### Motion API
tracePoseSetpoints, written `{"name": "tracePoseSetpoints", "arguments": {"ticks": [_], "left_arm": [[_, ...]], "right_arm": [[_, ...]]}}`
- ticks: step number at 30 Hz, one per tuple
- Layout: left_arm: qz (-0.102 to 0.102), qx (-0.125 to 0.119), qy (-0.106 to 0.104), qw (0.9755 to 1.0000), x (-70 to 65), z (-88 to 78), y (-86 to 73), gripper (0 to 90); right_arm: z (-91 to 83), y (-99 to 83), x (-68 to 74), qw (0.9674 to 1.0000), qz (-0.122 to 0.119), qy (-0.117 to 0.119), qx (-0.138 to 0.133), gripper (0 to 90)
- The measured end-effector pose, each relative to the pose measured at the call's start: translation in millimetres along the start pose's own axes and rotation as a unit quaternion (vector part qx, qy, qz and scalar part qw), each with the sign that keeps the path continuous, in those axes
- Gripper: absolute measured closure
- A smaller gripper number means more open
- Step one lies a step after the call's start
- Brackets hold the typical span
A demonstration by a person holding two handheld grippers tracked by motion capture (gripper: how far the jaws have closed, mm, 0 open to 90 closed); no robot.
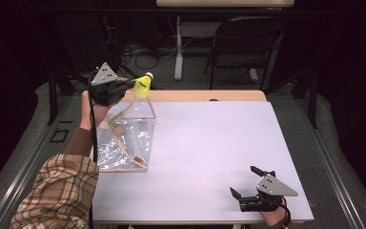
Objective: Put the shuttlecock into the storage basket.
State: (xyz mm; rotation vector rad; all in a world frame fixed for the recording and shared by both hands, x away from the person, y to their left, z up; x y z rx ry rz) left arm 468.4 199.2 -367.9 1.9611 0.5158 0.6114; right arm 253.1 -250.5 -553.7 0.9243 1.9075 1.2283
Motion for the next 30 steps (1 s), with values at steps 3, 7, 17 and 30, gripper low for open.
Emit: {"name": "tracePoseSetpoints", "arguments": {"ticks": [3,7,17,30], "left_arm": [[-0.001,-0.004,0.002,1.0,0.9,-1.7,0.2,89.3],[-0.003,-0.006,0.004,1.0,2.3,-4.5,0.7,89.3],[-0.004,-0.008,0.014,0.9999,6.3,-12.5,2.1,89.3],[-0.006,-0.011,0.028,0.9995,13.1,-24.7,0.9,89.3]], "right_arm": [[0.1,-0.1,-0.1,1.0,0.0,0.0,0.0,0.0],[0.1,0.0,0.0,1.0,0.0,0.0,0.0,0.0],[0.2,-0.2,0.1,1.0,0.001,0.001,0.002,0.0],[0.5,-0.2,0.1,1.0,0.003,0.001,0.002,0.0]]}}
Point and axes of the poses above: each handheld gripper's, and its own axes: z roughly forward along the jaws, y roughly out of its top, x roughly to its left, the point moved 2 cm from there along z, roughly forward along the jaws, and after that the axes turned 8 degrees about -y, right-handed, at the moved point
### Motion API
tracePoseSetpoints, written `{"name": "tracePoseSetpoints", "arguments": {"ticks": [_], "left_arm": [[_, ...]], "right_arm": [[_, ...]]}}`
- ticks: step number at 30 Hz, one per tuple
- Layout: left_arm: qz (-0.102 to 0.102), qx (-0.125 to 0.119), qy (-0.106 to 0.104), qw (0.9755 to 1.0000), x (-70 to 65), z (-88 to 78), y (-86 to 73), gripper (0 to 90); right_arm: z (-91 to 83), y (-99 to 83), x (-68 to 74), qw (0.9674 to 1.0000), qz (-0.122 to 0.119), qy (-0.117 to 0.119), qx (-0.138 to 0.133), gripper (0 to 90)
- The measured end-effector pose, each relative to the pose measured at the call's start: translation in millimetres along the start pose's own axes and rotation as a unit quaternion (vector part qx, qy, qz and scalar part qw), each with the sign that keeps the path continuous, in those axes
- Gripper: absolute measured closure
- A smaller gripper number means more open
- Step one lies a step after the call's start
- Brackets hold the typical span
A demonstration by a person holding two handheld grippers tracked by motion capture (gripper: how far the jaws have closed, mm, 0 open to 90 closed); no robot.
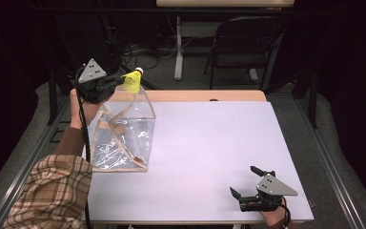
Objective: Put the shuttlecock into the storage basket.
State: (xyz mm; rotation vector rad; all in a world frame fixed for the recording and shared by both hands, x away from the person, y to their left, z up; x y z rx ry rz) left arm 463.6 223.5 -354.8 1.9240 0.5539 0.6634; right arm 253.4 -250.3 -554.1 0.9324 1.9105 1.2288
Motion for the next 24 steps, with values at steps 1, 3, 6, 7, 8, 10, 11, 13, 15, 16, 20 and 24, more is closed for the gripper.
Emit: {"name": "tracePoseSetpoints", "arguments": {"ticks": [1,3,6,7,8,10,11,13,15,16,20,24], "left_arm": [[-0.001,-0.001,0.002,1.0,0.8,-1.2,-0.3,89.3],[-0.002,0.0,0.003,1.0,2.0,-3.0,-0.9,89.3],[-0.005,-0.001,0.007,1.0,3.6,-6.0,-2.0,89.3],[-0.005,-0.002,0.008,1.0,4.2,-7.0,-2.3,89.3],[-0.006,-0.002,0.009,0.9999,4.7,-7.8,-2.6,89.3],[-0.007,-0.003,0.011,0.9999,6.0,-9.7,-3.4,89.3],[-0.007,-0.002,0.012,0.9999,6.5,-10.5,-3.8,89.3],[-0.01,-0.004,0.014,0.9999,7.4,-12.2,-4.6,89.3],[-0.01,-0.004,0.016,0.9998,8.4,-13.8,-5.5,89.3],[-0.011,-0.003,0.017,0.9998,8.9,-14.5,-6.2,89.3],[-0.012,-0.002,0.02,0.9997,10.1,-16.4,-8.7,89.3],[-0.013,-0.001,0.023,0.9996,11.0,-20.3,-9.5,89.3]], "right_arm": [[0.1,0.0,-0.1,1.0,-0.001,0.0,0.0,0.0],[0.0,0.0,-0.1,1.0,-0.001,0.0,0.0,0.0],[0.1,0.0,-0.1,1.0,-0.002,0.0,-0.002,0.0],[0.1,0.0,0.0,1.0,-0.002,0.0,-0.001,0.0],[0.2,0.1,0.0,1.0,-0.002,0.0,-0.001,0.0],[0.1,0.1,0.1,1.0,-0.002,0.0,-0.001,0.0],[0.2,0.1,0.1,1.0,-0.002,0.0,-0.001,0.0],[0.3,0.1,0.1,1.0,-0.002,0.0,-0.001,0.0],[0.3,0.1,0.1,1.0,-0.002,0.0,-0.001,0.0],[0.3,0.1,0.0,1.0,-0.003,0.0,-0.001,0.0],[0.3,0.2,0.0,1.0,-0.003,0.0,-0.001,0.0],[0.1,0.6,0.4,1.0,-0.003,0.0,-0.002,0.0]]}}
Point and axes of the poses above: each handheld gripper's, and its own axes: z roughly forward along the jaws, y roughly out of its top, x roughly to its left, the point moved 2 cm from there along z, roughly forward along the jaws, and after that the axes turned 8 degrees about -y, right-handed, at the moved point
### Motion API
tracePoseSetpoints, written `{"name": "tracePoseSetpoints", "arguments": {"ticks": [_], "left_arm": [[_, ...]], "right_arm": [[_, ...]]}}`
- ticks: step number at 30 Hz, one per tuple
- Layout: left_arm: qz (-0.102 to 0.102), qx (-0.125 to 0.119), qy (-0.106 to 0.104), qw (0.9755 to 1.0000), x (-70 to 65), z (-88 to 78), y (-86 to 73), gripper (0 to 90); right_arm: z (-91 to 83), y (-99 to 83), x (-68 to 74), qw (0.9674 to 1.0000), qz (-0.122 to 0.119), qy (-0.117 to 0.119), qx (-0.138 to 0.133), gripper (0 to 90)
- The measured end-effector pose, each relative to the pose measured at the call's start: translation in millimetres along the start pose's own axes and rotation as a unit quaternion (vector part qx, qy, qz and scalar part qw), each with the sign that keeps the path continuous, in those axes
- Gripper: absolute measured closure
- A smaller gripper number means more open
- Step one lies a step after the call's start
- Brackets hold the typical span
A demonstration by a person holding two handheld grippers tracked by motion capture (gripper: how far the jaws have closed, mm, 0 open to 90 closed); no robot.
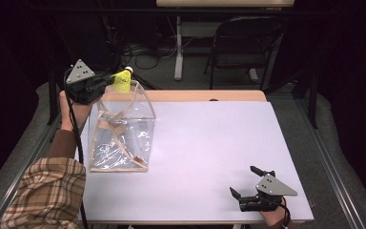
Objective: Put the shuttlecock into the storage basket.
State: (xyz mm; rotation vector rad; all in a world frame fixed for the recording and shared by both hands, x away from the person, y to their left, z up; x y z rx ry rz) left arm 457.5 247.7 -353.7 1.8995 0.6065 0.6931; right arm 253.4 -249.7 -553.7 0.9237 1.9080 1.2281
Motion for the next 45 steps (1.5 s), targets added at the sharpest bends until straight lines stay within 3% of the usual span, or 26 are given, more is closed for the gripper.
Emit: {"name": "tracePoseSetpoints", "arguments": {"ticks": [12,45], "left_arm": [[-0.008,0.003,0.007,0.9999,6.8,-5.3,-8.1,89.3],[-0.031,0.025,0.011,0.9991,11.9,2.2,-39.8,89.3]], "right_arm": [[0.3,-0.1,-0.6,1.0,0.001,-0.002,0.001,0.0],[-0.4,0.1,-0.2,1.0,-0.002,-0.001,0.003,0.0]]}}
Point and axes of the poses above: each handheld gripper's, and its own axes: z roughly forward along the jaws, y roughly out of its top, x roughly to its left, the point moved 2 cm from there along z, roughly forward along the jaws, and after that the axes turned 8 degrees about -y, right-handed, at the moved point
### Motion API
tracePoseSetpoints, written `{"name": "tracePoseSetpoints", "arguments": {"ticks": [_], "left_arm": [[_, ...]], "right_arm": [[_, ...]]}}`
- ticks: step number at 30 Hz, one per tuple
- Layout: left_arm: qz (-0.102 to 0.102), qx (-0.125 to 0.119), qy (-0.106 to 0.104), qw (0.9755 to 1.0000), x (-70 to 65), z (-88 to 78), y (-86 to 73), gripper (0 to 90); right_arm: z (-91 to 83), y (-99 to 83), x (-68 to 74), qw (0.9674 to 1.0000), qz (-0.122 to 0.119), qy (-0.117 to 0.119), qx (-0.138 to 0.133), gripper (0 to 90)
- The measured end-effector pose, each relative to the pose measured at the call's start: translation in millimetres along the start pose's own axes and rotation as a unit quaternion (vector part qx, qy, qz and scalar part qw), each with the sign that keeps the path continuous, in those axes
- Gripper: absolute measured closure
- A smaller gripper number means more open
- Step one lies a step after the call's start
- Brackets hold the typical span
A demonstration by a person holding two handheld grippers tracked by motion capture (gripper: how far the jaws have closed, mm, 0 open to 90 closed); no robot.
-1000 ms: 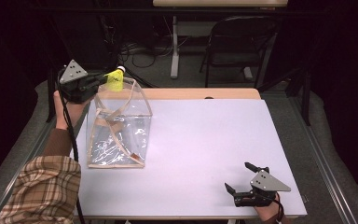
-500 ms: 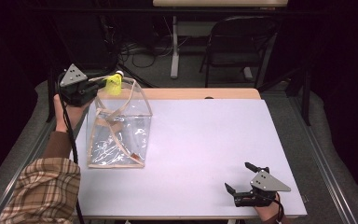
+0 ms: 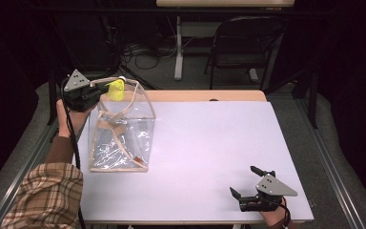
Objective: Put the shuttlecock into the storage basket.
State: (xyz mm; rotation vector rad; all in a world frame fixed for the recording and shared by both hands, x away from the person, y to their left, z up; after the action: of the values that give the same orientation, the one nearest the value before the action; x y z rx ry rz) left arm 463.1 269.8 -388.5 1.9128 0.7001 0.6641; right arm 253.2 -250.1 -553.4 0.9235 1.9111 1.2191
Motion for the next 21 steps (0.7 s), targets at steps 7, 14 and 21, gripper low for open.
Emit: {"name": "tracePoseSetpoints", "arguments": {"ticks": [7,14,21], "left_arm": [[-0.005,0.001,-0.005,1.0,-0.6,2.6,-2.2,89.3],[-0.004,0.005,-0.004,1.0,-1.4,4.8,-3.0,89.3],[-0.002,0.011,-0.005,0.9999,-2.6,7.1,-6.9,89.3]], "right_arm": [[0.6,-0.2,-0.1,1.0,0.001,0.0,-0.002,0.0],[0.3,-0.1,-0.1,1.0,0.001,0.001,-0.002,0.0],[0.2,0.0,0.0,1.0,0.0,0.001,-0.001,0.0]]}}
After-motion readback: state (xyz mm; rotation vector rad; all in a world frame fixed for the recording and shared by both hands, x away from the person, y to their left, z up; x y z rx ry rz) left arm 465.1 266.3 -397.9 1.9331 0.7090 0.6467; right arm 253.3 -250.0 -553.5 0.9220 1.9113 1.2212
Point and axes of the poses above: each handheld gripper's, and its own axes: z roughly forward along the jaws, y roughly out of its top, x roughly to its left, the point moved 2 cm from there along z, roughly forward along the jaws, and after that the axes turned 8 degrees about -y, right-handed, at the moved point
